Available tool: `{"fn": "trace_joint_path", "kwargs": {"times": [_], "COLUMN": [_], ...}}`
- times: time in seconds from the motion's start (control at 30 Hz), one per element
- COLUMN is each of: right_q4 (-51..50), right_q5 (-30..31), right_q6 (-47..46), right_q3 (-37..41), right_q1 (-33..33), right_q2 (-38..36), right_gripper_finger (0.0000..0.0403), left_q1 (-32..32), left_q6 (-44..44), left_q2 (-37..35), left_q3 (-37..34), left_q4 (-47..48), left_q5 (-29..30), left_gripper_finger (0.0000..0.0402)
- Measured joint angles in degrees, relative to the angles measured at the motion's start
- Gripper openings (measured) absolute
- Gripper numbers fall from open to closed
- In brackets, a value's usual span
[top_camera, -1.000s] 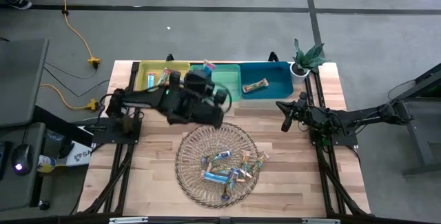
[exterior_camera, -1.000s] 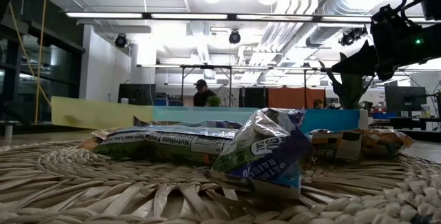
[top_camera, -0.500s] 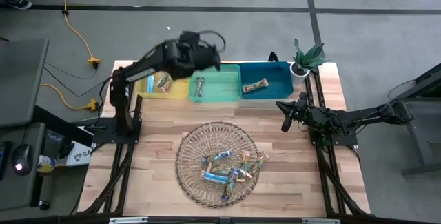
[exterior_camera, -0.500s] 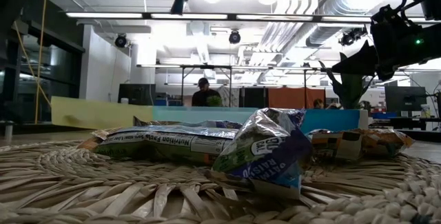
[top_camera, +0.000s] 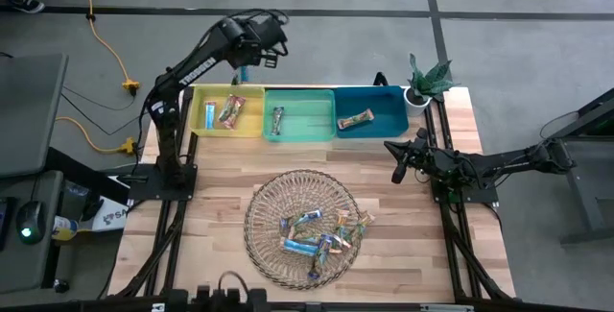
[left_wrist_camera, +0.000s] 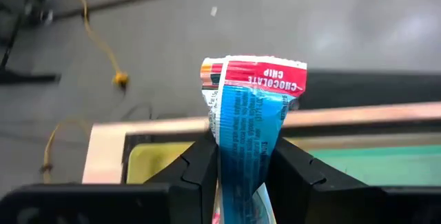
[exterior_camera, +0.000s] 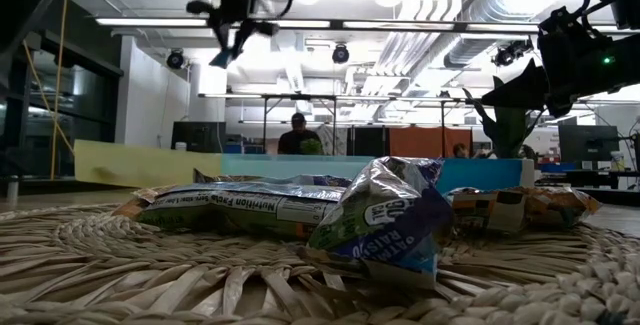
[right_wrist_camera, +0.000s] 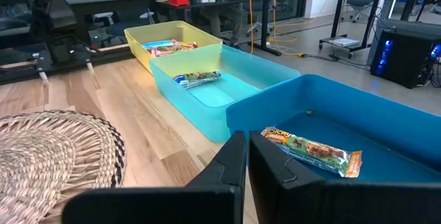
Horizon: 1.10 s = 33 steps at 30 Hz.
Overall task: Pick and place Granola Bars by type
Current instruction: Put the red granola bar into the yellow bin
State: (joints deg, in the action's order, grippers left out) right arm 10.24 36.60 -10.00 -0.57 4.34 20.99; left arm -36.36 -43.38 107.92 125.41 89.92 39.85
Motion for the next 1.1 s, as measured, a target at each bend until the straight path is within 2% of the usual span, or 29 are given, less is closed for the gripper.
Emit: {"fn": "trace_joint_path", "kwargs": {"times": [0.2,0.53,0.73,1.1], "right_q4": [-0.02,-0.04,-0.04,-0.04], "right_q5": [0.0,0.0,0.0,0.02], "right_q6": [0.0,0.0,0.01,0.0], "right_q3": [0.01,0.01,0.01,0.01], "right_q1": [-0.02,0.0,-0.02,0.0], "right_q2": [0.0,0.0,0.0,0.0], "right_gripper_finger": [0.0,0.0,0.0,0.0], "left_q1": [-4.22,-4.87,-4.94,-5.26], "left_q6": [1.82,4.17,4.16,5.67], "left_q2": [0.02,0.04,0.04,0.04], "left_q3": [-11.1,-30.0,-37.08,-43.55], "left_q4": [-1.16,-17.42,-22.64,-29.36], "left_q5": [-7.68,-18.08,-18.83,-20.14], "left_gripper_finger": [0.0098,0.0098,0.0098,0.0098]}}
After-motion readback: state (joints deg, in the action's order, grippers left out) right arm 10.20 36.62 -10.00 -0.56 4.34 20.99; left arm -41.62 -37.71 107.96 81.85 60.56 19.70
